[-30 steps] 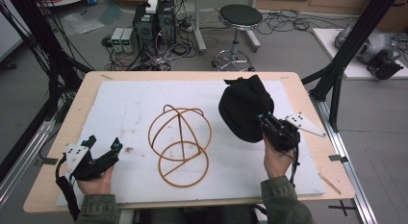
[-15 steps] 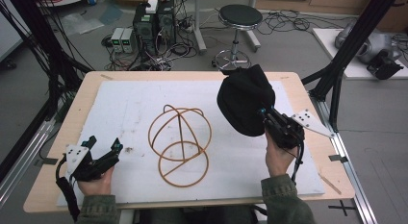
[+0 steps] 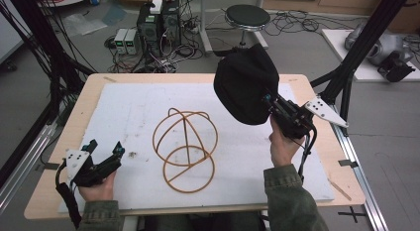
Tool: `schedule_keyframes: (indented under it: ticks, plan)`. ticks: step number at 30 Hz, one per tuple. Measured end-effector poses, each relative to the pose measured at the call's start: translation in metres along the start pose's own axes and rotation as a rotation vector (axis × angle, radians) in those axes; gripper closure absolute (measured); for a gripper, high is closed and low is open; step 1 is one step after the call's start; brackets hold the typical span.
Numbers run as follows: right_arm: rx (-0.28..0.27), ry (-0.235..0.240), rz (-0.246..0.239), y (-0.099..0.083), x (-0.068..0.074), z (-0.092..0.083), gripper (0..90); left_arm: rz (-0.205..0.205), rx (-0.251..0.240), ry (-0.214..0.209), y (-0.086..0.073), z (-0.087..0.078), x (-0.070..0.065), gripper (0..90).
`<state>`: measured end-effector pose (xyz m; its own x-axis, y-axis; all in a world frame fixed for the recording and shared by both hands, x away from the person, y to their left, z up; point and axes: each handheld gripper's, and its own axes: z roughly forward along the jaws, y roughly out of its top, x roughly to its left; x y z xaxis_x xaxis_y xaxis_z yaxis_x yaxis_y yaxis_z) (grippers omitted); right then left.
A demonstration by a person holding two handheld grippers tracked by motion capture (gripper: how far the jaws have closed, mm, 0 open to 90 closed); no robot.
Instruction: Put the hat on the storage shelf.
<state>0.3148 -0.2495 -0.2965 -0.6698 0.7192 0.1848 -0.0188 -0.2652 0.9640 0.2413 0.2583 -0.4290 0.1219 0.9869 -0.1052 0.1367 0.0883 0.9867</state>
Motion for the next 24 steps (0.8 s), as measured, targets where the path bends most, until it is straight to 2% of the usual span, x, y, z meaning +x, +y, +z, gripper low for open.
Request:
schedule_keyframes:
  ticks: [1, 2, 4, 5, 6, 7, 9, 10, 12, 14, 16, 18, 24]
  plan:
    - [0.0, 0.0, 0.0, 0.0, 0.0, 0.0, 87.1, 0.003, 0.001, -0.001, 0.0, 0.0, -0.001, 17.6]
    - [-0.007, 0.03, 0.008, 0.002, 0.002, 0.001, 87.1, 0.005, 0.001, -0.003, 0.0, 0.0, -0.001, 17.6]
    - [-0.011, 0.048, 0.011, 0.003, 0.003, 0.002, 87.1, 0.006, 0.004, -0.007, 0.0, 0.001, -0.002, 17.6]
    - [-0.011, 0.092, 0.019, 0.005, 0.004, 0.004, 87.1, 0.007, 0.005, -0.008, 0.0, 0.001, -0.002, 17.6]
    - [-0.011, 0.116, 0.024, 0.006, 0.004, 0.005, 87.1, 0.004, 0.004, -0.009, 0.0, 0.001, -0.002, 17.6]
    - [-0.011, 0.116, 0.024, 0.006, 0.004, 0.005, 87.1, 0.003, 0.003, -0.008, 0.0, 0.001, -0.002, 17.6]
    - [-0.013, 0.184, 0.057, 0.007, 0.001, 0.009, 87.1, 0.003, 0.002, -0.009, 0.0, 0.001, -0.001, 17.6]
    - [-0.015, 0.203, 0.073, 0.008, 0.0, 0.01, 87.0, 0.001, 0.004, -0.008, 0.0, 0.001, -0.001, 17.6]
    - [-0.022, 0.279, 0.114, 0.008, -0.003, 0.014, 87.1, 0.002, 0.006, -0.008, 0.0, 0.0, -0.001, 17.6]
    - [-0.023, 0.309, 0.129, 0.007, -0.004, 0.016, 87.0, 0.003, 0.007, -0.006, 0.0, 0.0, 0.0, 17.6]
    - [-0.013, 0.345, 0.131, 0.007, -0.001, 0.018, 87.1, 0.0, 0.008, -0.008, 0.0, 0.001, 0.0, 17.6]
    - [-0.011, 0.354, 0.123, 0.007, 0.001, 0.019, 87.0, -0.001, 0.005, -0.008, 0.0, 0.001, -0.001, 17.6]
    - [0.024, 0.427, 0.099, 0.009, 0.015, 0.024, 87.0, 0.003, 0.008, -0.011, -0.001, 0.001, -0.002, 17.7]
